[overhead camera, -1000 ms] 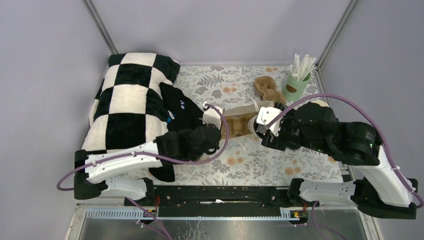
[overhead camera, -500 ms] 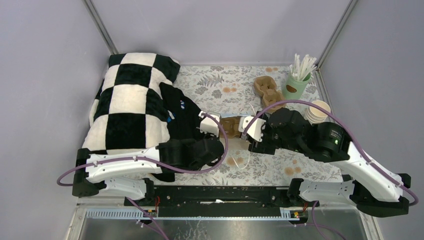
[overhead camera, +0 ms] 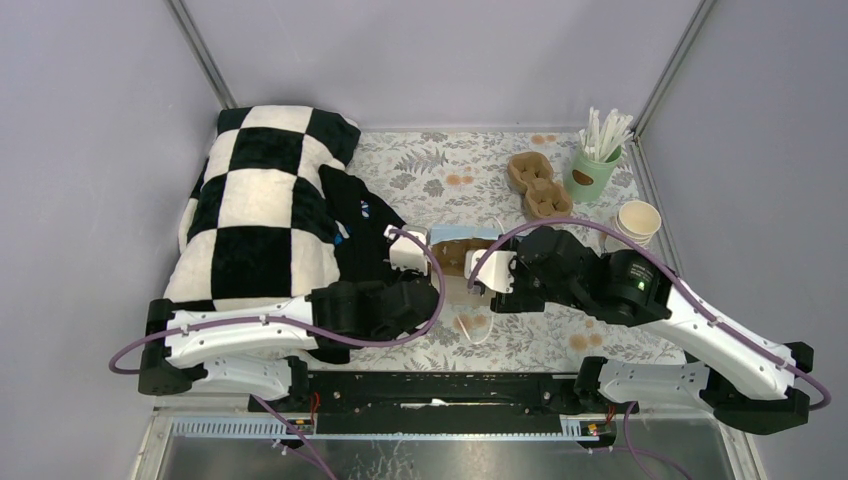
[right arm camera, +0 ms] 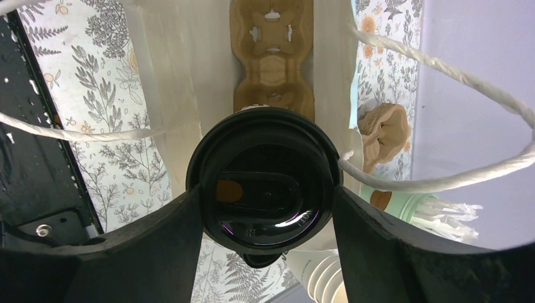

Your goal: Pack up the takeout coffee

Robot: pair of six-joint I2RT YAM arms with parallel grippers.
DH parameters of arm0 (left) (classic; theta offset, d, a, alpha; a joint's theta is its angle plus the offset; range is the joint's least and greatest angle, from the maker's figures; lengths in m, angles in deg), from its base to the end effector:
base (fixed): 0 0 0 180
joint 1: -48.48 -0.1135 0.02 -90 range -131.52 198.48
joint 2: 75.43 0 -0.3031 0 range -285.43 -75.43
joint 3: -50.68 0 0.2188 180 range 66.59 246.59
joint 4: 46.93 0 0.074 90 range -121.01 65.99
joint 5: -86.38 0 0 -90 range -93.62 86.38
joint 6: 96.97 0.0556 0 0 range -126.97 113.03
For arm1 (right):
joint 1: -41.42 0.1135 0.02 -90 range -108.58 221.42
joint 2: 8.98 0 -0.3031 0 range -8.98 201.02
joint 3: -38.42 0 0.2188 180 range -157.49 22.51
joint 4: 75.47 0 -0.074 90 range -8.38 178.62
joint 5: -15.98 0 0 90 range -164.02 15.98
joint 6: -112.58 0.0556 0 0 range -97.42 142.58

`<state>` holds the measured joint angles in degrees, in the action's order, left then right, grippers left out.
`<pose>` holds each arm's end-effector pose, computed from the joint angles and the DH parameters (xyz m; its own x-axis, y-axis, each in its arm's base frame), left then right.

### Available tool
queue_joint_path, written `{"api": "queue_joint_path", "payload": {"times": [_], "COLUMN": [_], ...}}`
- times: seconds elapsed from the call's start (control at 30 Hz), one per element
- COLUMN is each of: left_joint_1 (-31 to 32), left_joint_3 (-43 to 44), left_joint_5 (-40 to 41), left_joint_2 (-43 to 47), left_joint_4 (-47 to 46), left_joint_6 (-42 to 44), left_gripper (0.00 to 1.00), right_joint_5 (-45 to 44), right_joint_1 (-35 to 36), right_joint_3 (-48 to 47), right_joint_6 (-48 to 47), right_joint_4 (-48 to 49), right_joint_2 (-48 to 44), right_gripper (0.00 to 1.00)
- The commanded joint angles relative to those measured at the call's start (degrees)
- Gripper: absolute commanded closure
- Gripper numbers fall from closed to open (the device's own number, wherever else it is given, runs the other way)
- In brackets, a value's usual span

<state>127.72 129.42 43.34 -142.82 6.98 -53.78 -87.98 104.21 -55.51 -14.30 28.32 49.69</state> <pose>0.0773 -0.1893 0.3606 -0.5020 -0.0237 -0.8645 0.2981 0.9336 -0.1987 0.0749 0.1163 0.4149 0.2282 -0.8298 -0.5093 -0.8036 0.1348 -0.5797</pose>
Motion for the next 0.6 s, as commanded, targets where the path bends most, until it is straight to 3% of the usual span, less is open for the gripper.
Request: {"api": "queue_joint_path", "payload": {"times": [0.0,0.17,0.37,0.57], "left_joint_1": [0.2,0.2,0.2,0.2], "left_joint_3": [-0.7,-0.6,-1.7,-5.1], "left_joint_5": [0.1,0.5,0.8,-0.1], "left_joint_2": [1.6,1.8,3.3,6.3], "left_joint_4": [-1.0,-1.0,-1.5,-3.4], "left_joint_6": [-1.9,-3.2,-3.8,-4.8], "left_gripper": [1.00,1.00,1.00,1.00], "right_joint_5": [-0.3,1.0,2.2,-0.2], "right_joint_1": [0.7,0.7,0.7,0.7], "right_joint_3": [1.6,4.4,11.1,15.5], "right_joint_6": [-5.3,-10.8,-18.1,-19.0], "right_joint_4": [2.6,5.3,9.0,12.5], "right_joint_2": [-1.2,-0.7,-2.0,-1.1], "right_gripper": [0.65,0.61,0.45,0.52]}}
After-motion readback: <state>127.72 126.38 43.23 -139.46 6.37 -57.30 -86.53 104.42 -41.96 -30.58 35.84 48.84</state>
